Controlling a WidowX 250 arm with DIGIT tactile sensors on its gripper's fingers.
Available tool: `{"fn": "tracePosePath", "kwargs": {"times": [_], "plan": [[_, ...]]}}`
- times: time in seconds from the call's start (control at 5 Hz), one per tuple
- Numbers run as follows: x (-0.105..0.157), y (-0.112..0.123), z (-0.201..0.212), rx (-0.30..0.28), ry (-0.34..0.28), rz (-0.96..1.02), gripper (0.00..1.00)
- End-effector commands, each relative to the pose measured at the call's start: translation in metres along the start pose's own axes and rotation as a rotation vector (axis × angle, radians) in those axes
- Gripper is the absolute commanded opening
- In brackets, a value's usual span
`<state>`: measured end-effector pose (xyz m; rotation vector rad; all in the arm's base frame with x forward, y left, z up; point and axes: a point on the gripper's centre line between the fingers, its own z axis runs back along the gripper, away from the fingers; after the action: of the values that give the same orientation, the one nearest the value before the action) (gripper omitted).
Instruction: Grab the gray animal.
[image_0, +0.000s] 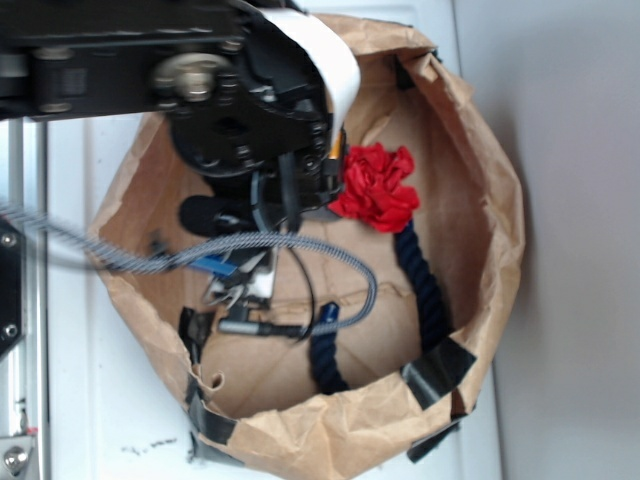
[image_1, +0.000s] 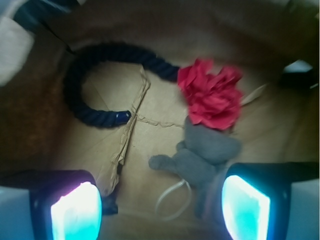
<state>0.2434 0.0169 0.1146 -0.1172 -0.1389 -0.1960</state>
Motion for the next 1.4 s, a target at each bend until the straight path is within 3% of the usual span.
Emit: {"fn": "tracePosePath", "kwargs": {"times": [0.0,0.4,0.6,0.8,1.2], "plan": [[0.013,0.007,-0.042,0.028,0.015,0.071,1.00],[0.023,0.015,-0.087,0.094,0.094,0.087,1.00],[0.022,0.015,-0.093,0.111,0.105,0.109,1.00],[0.019,0.018,-0.104,0.165,0.109,0.153,0.00],[0.018,0.018,-0.107,0.184,0.096,0.154,0.00]]}}
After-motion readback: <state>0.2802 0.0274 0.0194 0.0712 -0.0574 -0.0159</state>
